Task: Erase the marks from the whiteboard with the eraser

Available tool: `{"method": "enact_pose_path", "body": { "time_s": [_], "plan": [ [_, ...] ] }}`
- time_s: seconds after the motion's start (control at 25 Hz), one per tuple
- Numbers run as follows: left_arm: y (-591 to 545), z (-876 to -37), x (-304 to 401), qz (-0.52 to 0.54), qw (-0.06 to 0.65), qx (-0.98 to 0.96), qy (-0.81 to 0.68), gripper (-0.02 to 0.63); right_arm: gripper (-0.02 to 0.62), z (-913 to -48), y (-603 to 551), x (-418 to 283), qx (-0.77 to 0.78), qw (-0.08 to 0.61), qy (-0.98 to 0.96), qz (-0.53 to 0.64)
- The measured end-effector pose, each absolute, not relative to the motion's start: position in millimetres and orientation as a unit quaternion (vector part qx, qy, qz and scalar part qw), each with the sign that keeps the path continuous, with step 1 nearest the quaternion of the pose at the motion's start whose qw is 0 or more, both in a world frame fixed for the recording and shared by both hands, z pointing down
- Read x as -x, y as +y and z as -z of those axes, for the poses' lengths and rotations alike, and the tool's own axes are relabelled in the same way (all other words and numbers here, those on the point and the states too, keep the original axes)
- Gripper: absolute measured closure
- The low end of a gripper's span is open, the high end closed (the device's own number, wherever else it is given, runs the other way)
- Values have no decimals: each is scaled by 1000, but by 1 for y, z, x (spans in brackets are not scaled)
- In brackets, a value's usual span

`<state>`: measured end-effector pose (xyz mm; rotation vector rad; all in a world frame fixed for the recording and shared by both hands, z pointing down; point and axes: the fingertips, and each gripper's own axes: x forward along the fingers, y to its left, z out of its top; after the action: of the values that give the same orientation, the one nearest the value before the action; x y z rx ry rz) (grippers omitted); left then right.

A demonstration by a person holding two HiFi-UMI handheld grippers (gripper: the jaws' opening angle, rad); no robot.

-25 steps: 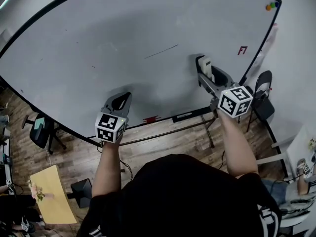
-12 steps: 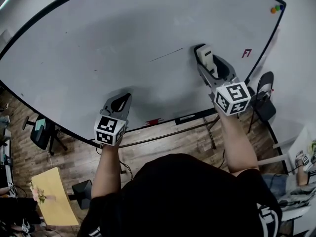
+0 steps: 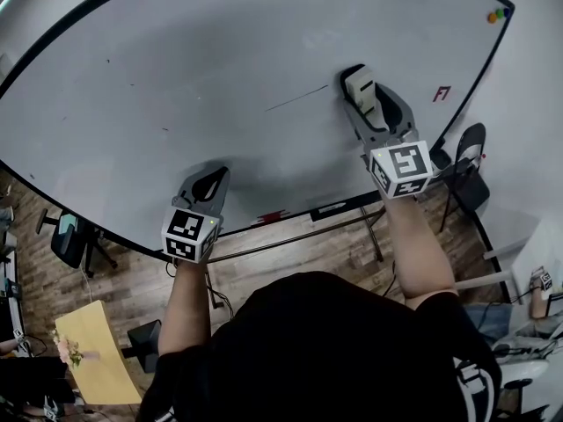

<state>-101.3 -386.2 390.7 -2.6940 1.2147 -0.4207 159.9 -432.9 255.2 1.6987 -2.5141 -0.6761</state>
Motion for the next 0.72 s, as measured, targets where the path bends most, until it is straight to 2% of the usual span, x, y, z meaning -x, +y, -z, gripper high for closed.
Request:
{"method": "enact_pose_path", "body": {
  "time_s": [0.72],
  "plan": [
    [-388, -404, 100, 151, 68, 902, 399, 595, 356, -253, -432, -140, -549, 39, -792, 264]
  ]
}}
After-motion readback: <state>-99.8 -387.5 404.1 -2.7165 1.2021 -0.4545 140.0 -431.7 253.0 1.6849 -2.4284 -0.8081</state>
